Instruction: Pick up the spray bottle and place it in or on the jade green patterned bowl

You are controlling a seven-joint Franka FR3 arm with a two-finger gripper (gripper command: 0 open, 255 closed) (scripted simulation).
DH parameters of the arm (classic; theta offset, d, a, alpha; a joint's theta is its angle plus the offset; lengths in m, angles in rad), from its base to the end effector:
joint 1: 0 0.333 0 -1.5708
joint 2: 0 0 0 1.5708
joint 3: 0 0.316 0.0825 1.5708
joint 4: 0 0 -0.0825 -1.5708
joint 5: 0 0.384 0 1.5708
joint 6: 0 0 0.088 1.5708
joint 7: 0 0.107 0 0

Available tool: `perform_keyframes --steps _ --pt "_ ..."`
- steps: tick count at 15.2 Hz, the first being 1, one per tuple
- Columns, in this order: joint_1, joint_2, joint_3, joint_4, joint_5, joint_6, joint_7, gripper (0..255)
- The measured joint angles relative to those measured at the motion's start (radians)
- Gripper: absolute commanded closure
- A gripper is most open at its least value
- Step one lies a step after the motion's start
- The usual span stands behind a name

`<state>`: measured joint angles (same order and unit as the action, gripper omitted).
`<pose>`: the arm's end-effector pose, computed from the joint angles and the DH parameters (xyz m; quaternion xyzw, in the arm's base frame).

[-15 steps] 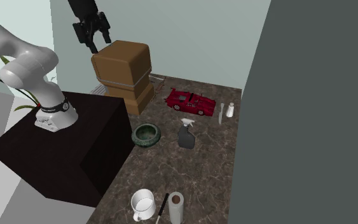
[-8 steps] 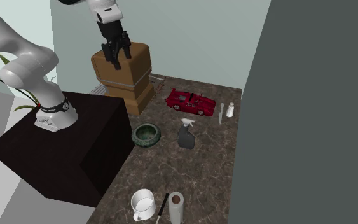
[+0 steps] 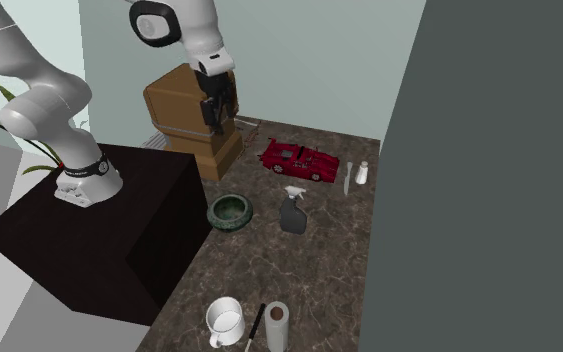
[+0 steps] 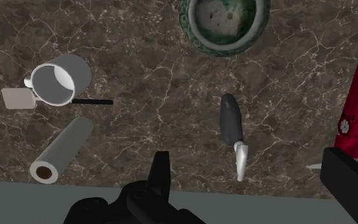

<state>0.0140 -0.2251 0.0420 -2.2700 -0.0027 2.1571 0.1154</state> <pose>0.4879 0.0279 0.4610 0.9980 -0.0292 0.0563 0.0011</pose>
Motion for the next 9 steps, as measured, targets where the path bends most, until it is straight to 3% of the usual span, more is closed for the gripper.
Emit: perform_keyframes --steps 9 --pt "0.013 0.336 0.019 0.159 -0.027 0.146 0.052 0"
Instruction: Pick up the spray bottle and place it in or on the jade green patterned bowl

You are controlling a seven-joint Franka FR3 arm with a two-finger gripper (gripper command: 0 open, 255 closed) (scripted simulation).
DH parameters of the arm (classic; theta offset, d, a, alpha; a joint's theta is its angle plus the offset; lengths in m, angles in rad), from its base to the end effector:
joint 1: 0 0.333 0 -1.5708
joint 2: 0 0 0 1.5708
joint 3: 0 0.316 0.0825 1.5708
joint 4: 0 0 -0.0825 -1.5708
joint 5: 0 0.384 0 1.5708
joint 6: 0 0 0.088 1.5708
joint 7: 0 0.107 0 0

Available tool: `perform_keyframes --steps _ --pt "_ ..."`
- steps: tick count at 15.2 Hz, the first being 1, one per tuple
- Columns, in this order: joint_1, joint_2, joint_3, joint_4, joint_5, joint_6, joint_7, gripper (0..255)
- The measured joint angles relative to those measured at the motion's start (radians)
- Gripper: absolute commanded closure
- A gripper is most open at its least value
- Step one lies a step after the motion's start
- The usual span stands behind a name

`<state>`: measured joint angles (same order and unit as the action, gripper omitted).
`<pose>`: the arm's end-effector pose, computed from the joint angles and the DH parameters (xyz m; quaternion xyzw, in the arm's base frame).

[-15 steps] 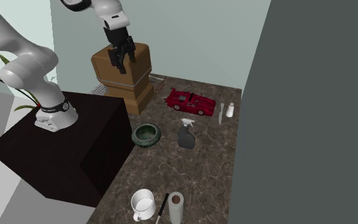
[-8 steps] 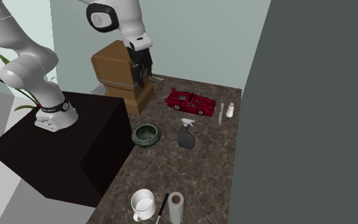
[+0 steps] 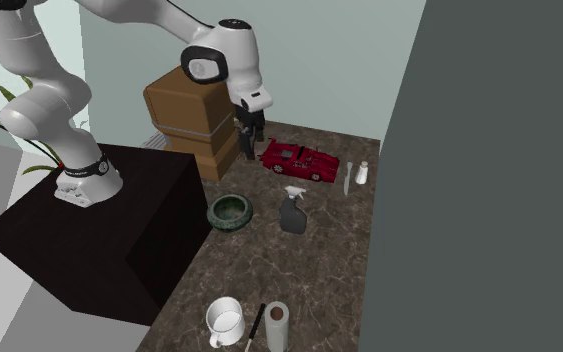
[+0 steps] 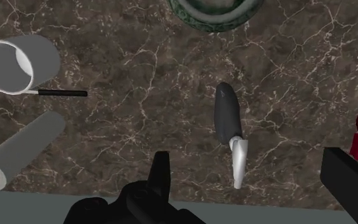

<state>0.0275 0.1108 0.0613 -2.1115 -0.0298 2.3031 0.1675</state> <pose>0.5665 0.0493 0.3713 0.9987 -0.0301 0.0412 0.0028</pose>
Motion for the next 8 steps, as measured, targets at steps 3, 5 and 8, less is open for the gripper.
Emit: perform_keyframes --steps 3,5,8 --pt "0.005 0.116 0.000 0.072 -0.011 0.034 0.013 0" --pt "0.012 0.195 0.000 0.123 -0.019 0.054 0.026 0" --pt "0.022 0.308 -0.002 0.214 -0.029 0.066 0.039 0"
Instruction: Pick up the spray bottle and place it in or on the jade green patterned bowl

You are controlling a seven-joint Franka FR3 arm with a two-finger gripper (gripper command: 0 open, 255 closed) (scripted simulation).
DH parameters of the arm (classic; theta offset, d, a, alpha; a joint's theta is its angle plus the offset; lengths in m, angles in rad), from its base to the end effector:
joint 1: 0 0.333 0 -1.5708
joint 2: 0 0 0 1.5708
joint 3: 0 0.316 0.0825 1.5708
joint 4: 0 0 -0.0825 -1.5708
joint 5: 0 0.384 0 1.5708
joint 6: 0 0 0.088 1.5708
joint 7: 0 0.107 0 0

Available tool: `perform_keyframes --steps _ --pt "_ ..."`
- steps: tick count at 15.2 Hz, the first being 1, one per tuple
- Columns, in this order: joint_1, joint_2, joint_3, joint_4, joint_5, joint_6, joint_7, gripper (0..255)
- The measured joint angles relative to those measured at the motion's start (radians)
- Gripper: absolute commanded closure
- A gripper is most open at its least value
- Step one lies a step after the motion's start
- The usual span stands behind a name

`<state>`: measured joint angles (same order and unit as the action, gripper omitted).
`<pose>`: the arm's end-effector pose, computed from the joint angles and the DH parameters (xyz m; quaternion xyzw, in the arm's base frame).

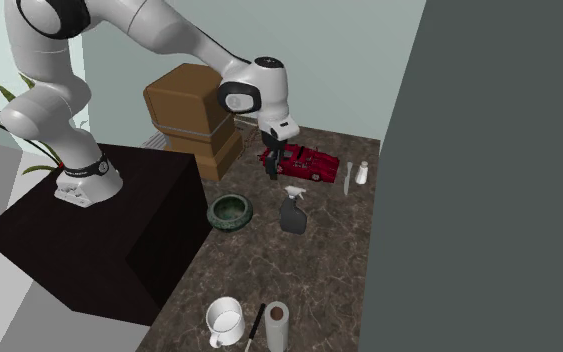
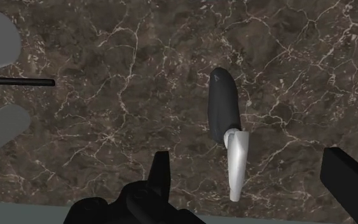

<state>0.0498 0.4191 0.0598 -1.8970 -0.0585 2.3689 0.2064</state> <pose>0.6322 0.0667 0.2865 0.9991 -0.0309 0.0280 0.0045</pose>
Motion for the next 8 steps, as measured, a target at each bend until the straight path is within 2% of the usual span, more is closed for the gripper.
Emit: perform_keyframes --steps 5,8 --pt "0.013 0.197 -0.006 0.182 -0.009 -0.002 0.010 0" --pt "0.018 0.249 -0.007 0.214 -0.012 0.015 0.015 0"
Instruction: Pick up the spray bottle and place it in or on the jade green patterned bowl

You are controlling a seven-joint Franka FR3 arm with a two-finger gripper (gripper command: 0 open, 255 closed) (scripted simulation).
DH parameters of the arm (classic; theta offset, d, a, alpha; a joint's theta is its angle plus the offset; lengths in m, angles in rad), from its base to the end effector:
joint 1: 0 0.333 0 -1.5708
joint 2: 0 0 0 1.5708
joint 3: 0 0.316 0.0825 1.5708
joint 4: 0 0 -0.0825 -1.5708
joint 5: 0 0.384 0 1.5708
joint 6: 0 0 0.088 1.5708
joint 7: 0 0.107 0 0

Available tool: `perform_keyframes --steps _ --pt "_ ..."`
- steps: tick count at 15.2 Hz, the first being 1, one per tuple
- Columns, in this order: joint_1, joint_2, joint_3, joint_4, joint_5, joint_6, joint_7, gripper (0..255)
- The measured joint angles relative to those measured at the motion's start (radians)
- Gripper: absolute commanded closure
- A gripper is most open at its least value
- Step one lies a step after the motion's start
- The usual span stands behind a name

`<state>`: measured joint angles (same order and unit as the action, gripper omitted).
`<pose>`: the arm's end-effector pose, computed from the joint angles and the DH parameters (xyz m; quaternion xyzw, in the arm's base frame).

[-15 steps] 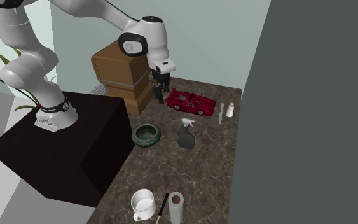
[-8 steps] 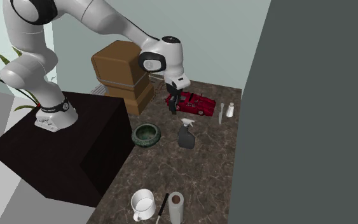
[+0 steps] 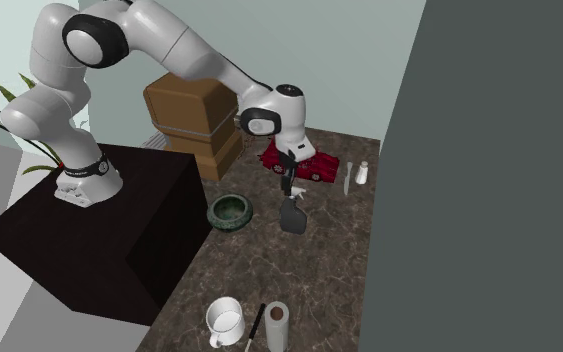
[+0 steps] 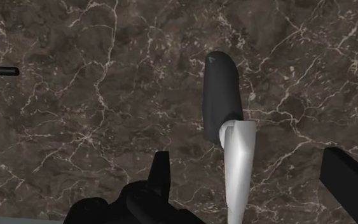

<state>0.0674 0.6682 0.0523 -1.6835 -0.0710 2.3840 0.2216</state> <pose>0.6785 0.0771 0.2146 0.9993 -0.0314 0.0181 0.0057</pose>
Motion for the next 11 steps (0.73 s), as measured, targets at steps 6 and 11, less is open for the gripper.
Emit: perform_keyframes --steps 6,11 --pt "0.004 0.061 -0.003 0.022 -0.004 0.039 0.004 0" --pt "0.004 0.065 -0.003 0.022 -0.004 0.042 0.004 0"
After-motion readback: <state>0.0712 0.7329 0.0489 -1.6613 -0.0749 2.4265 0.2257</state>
